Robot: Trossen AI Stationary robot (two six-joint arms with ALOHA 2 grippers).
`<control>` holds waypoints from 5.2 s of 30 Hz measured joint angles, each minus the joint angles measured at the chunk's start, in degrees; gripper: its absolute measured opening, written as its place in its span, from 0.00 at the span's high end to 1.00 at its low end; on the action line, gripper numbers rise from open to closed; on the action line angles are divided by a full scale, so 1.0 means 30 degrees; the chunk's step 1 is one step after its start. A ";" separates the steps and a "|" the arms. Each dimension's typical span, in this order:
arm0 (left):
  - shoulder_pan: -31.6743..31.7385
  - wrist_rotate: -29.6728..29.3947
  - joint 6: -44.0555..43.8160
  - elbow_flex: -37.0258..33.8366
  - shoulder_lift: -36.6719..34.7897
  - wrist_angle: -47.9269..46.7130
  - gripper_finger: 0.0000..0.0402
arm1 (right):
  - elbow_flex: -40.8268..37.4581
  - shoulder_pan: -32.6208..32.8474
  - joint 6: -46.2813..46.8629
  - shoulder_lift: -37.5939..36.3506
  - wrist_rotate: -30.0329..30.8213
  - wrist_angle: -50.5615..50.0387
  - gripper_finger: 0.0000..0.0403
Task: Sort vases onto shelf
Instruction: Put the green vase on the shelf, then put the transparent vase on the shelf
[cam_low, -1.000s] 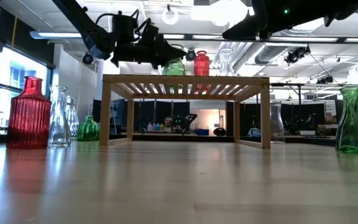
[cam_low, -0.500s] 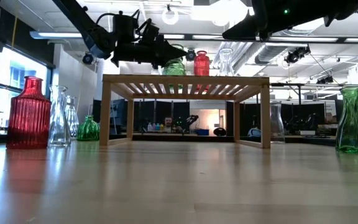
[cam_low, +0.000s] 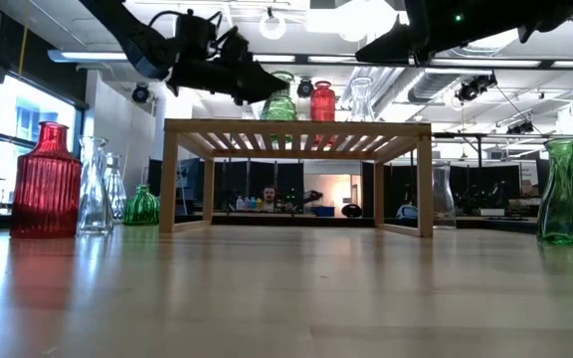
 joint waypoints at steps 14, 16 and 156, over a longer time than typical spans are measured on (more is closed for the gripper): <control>-0.0002 -0.2582 0.3331 -0.0007 -0.3297 -0.7265 0.35 | 0.0000 0.0000 -0.0002 0.0000 -0.0003 -0.0005 0.90; -0.0002 -0.3036 0.3402 -0.0015 -0.3674 -0.8172 0.35 | 0.0000 0.0000 -0.0107 0.0000 0.0000 -0.0062 0.90; 0.2403 -1.3952 -0.0219 0.5554 -0.5184 -3.4746 0.88 | 0.0000 0.0014 0.0086 -0.0003 -0.3582 -0.0368 0.83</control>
